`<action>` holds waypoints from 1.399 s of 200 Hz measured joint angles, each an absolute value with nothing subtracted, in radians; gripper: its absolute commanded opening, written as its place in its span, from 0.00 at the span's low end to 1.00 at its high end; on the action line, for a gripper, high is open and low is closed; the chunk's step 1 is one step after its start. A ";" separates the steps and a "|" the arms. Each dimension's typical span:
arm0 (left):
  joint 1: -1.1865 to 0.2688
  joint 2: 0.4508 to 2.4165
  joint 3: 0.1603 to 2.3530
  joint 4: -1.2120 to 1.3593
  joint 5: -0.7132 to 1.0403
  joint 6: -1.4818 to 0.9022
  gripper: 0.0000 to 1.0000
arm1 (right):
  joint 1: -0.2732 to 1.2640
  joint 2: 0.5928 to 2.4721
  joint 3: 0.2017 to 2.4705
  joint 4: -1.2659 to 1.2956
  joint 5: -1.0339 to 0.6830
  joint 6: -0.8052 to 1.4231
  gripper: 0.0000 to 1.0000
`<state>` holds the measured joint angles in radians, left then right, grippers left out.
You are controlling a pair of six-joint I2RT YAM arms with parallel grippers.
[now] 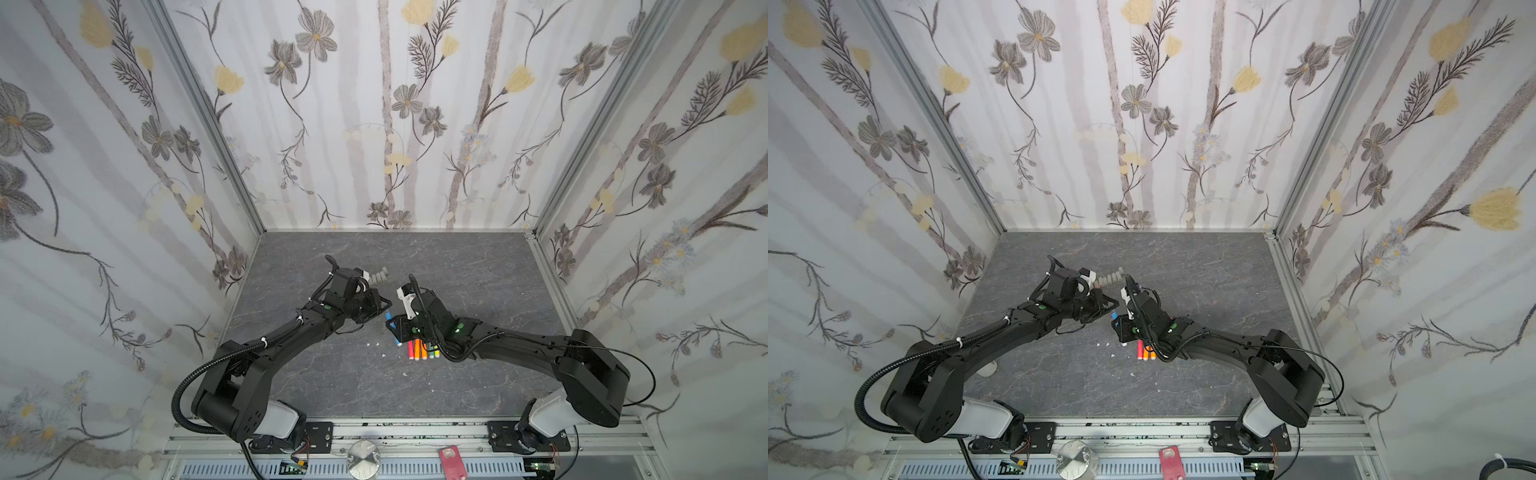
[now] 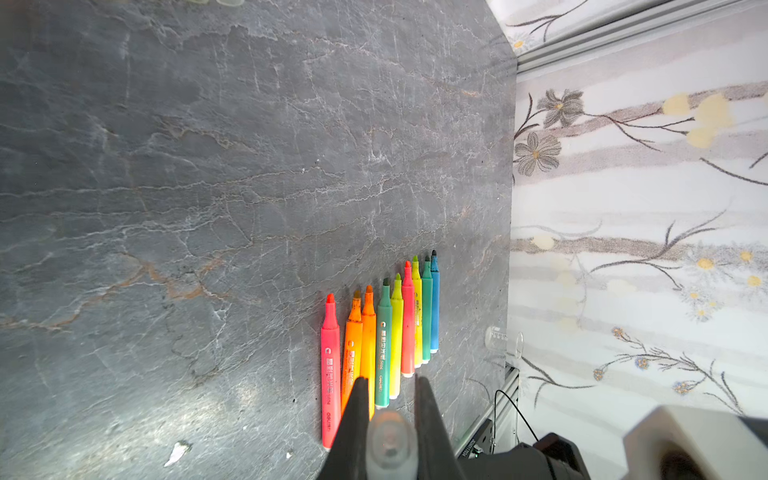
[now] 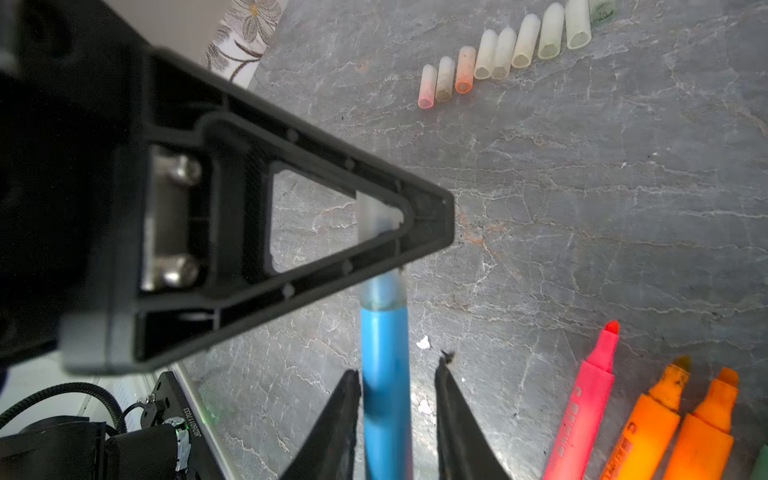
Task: Open the pen caps
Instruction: 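Pull the cap off with the left gripper away from the right gripper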
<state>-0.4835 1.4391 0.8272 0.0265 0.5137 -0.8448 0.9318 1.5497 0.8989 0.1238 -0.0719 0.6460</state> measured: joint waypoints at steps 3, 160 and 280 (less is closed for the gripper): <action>-0.484 1.440 0.827 0.027 0.514 -0.847 0.00 | 0.931 1.550 0.899 0.128 -0.072 0.646 0.25; -0.443 1.493 0.902 -0.028 0.551 -0.833 0.00 | 0.921 1.565 0.865 0.248 -0.054 0.646 0.00; -0.294 1.639 1.098 -0.057 0.549 -0.731 0.00 | 0.975 1.445 0.745 0.207 -0.082 0.688 0.00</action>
<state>-0.2943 1.6394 1.0985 -0.0570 0.5491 -0.7311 0.9752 1.4452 0.7452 0.2066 -0.0822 0.6880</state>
